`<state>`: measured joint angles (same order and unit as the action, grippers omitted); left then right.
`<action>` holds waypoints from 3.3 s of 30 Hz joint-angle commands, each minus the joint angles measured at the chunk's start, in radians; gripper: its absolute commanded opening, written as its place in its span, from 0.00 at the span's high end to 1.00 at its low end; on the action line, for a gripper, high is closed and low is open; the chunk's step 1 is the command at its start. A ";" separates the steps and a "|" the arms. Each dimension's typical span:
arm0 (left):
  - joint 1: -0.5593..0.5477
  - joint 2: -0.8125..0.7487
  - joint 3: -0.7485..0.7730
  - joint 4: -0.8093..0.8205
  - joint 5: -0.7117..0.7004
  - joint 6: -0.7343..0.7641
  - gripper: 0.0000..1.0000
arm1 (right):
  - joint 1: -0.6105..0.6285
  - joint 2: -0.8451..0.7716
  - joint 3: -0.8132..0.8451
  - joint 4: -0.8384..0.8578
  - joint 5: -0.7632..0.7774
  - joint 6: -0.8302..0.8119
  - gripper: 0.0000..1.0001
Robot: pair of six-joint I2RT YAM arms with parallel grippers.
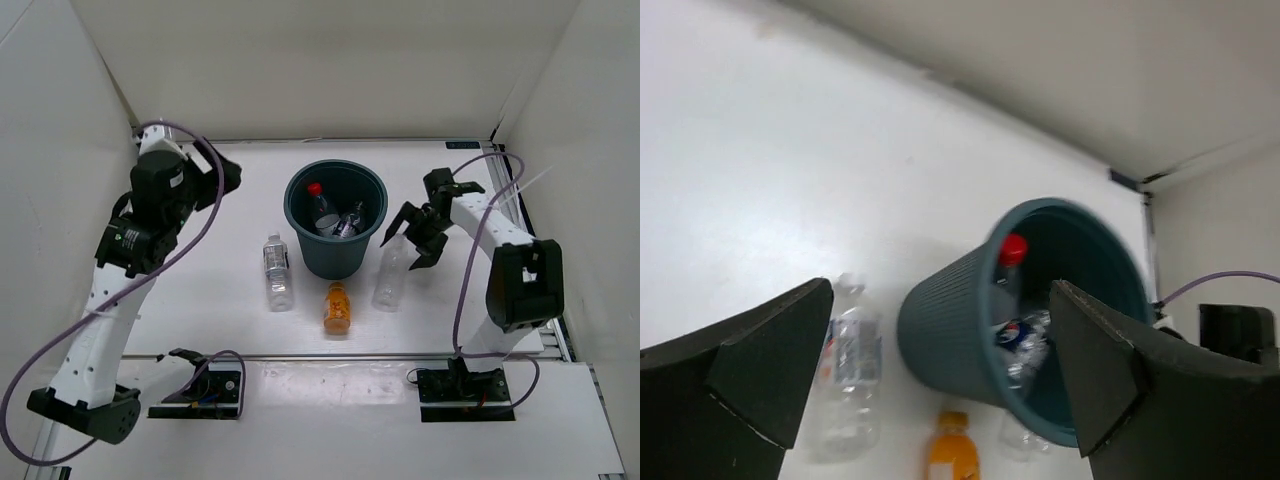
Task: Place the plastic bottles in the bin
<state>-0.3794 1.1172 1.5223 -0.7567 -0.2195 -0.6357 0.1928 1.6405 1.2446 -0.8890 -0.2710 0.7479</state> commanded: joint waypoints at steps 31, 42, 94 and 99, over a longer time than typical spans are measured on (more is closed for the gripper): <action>0.160 -0.117 -0.767 0.233 0.131 -0.148 0.00 | 0.147 -0.104 0.801 -0.161 0.338 -0.123 0.79; 0.040 0.088 -0.749 0.399 0.239 -0.035 0.00 | 0.359 0.070 0.832 -0.090 0.323 -0.303 0.00; -0.326 0.616 0.333 0.221 -0.133 0.185 0.39 | 0.117 -0.188 0.529 -0.193 0.230 -0.174 0.00; -0.394 0.586 0.282 0.231 -0.237 0.195 0.25 | 0.106 -0.219 0.472 -0.183 0.230 -0.174 0.00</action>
<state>-0.7456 1.8118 1.7927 -0.5694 -0.3820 -0.4633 0.3092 1.4502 1.7416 -1.1069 -0.0303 0.5713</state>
